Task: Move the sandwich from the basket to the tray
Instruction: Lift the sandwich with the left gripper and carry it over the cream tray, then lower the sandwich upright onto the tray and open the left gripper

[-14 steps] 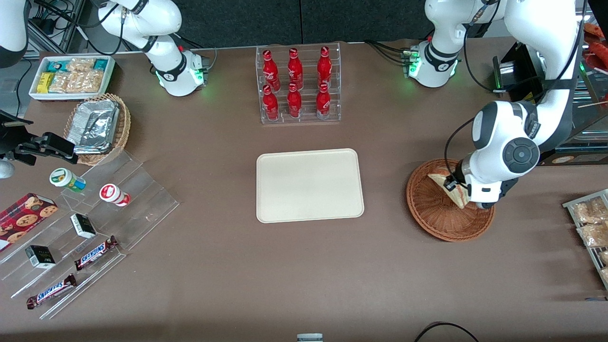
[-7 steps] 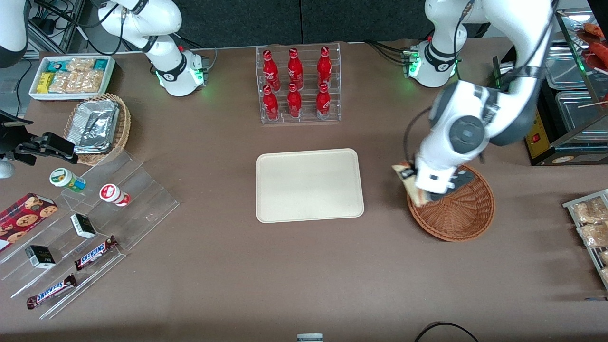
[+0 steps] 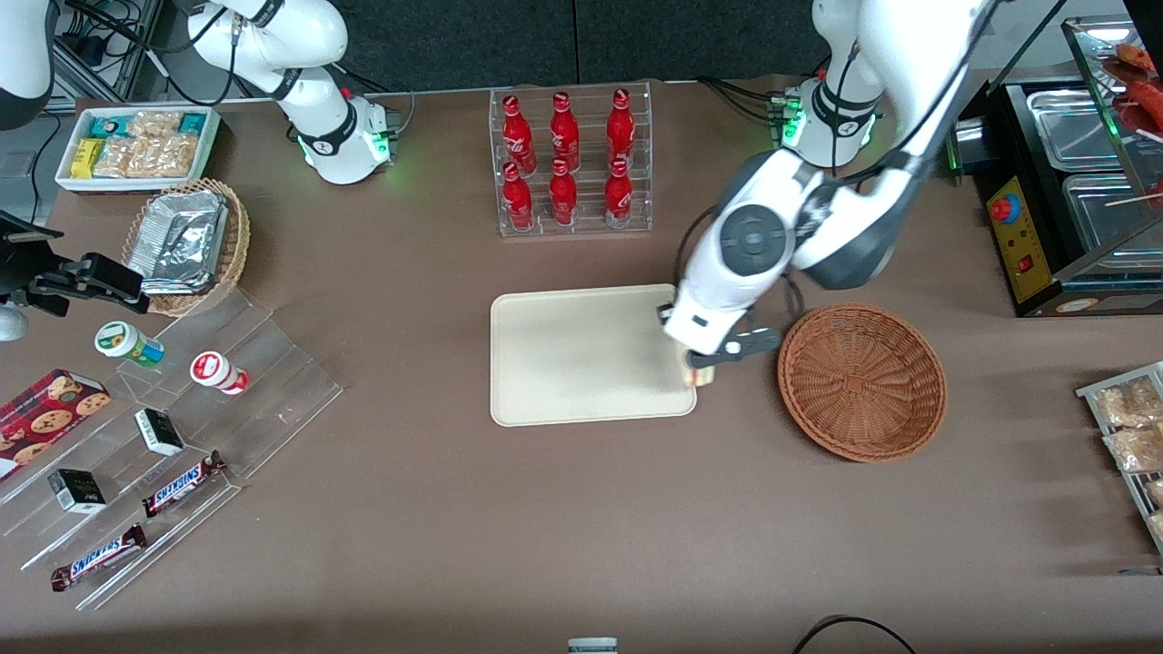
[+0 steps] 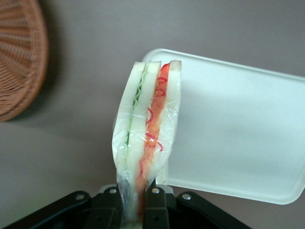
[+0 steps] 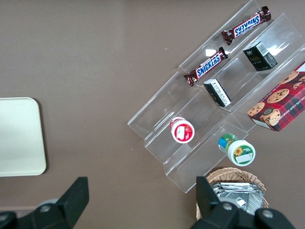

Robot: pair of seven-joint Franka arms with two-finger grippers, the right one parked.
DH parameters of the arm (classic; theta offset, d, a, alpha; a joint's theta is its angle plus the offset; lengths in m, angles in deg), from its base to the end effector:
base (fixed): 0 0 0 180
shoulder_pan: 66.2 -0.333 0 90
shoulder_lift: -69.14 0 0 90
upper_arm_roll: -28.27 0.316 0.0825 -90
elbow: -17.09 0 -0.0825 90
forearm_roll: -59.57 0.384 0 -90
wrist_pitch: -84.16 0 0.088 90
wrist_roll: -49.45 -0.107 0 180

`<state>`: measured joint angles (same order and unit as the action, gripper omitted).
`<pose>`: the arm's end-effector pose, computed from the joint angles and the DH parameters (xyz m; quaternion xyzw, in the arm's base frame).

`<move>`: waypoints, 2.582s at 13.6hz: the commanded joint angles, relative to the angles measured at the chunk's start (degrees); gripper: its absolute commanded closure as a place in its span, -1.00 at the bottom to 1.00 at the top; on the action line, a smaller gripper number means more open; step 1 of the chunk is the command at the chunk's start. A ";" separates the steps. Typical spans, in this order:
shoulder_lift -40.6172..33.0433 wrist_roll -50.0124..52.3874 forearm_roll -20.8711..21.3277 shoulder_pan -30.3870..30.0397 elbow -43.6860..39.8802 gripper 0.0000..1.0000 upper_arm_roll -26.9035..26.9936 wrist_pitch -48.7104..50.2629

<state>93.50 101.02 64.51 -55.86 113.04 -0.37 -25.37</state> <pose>0.5241 -0.3745 0.3712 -0.9904 -0.1041 0.0907 0.0049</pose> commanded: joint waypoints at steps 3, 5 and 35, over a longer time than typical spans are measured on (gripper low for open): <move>9.29 0.64 3.14 6.96 -9.37 1.00 -0.01 0.54; 12.10 1.42 5.68 9.95 -12.01 1.00 0.08 0.54; 20.74 12.14 14.22 14.45 -20.72 -1.00 0.43 1.84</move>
<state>117.25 110.80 78.31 -41.35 92.10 -0.15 -26.66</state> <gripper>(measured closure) 0.000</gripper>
